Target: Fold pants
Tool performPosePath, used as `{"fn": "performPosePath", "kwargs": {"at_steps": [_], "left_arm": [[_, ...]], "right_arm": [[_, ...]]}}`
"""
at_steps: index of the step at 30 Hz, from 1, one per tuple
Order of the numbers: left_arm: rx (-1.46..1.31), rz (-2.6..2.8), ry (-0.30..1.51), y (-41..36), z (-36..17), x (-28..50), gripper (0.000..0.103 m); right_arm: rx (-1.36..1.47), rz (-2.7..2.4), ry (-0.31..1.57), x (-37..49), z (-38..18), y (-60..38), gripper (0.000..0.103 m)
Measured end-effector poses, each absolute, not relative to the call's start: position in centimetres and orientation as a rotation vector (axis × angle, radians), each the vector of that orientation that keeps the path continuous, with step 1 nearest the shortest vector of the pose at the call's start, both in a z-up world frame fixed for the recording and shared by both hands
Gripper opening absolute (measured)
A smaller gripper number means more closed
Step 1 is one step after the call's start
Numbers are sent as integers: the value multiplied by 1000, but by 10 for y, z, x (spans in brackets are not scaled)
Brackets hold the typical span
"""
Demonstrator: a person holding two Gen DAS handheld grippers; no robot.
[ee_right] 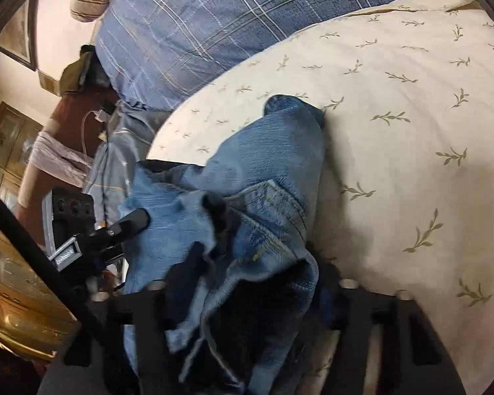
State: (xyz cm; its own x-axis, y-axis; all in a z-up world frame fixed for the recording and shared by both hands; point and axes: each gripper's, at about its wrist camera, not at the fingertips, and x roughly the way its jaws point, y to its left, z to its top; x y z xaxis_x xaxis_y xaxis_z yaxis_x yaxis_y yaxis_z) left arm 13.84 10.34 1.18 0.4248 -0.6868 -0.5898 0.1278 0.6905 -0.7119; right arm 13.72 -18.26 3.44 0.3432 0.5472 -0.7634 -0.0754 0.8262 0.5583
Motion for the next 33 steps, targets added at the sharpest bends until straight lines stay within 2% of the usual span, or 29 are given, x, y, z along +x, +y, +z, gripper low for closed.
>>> {"fn": "performPosePath", "kwargs": {"at_steps": [2,8,12,15,16,17,19,25,27,28,31,33], "left_arm": [[-637,-566,981,100,30,134,35],[-623,-609,944,89,96,176,35],[-505,-589,912,68,96,226,39],[-489,-546,962,58,41,251,45],[-500,-486,991,57,22,256,45],[-491,-429,1016,55,7,261,48],[-435,-425,1007,53,3,265,58],[-473,-402,1013,83,35,242,63],[-438,-353,978,92,43,223,64],[-422,-333,958,95,45,214,64],[-461,-322,1004,89,32,204,60],[-491,-338,1062,79,18,206,43]], "right_arm": [[470,423,1135,133,47,-183,40],[456,443,1004,148,121,-194,38],[456,399,972,194,121,-213,40],[463,341,994,215,79,-225,44],[498,320,1012,219,60,-231,49],[517,311,1034,222,43,-234,58],[573,313,1063,229,24,-240,65],[520,255,1025,209,58,-239,71],[506,226,969,190,77,-241,79],[490,206,945,180,86,-240,82],[445,182,932,162,91,-230,82],[419,190,965,160,79,-218,82]]}}
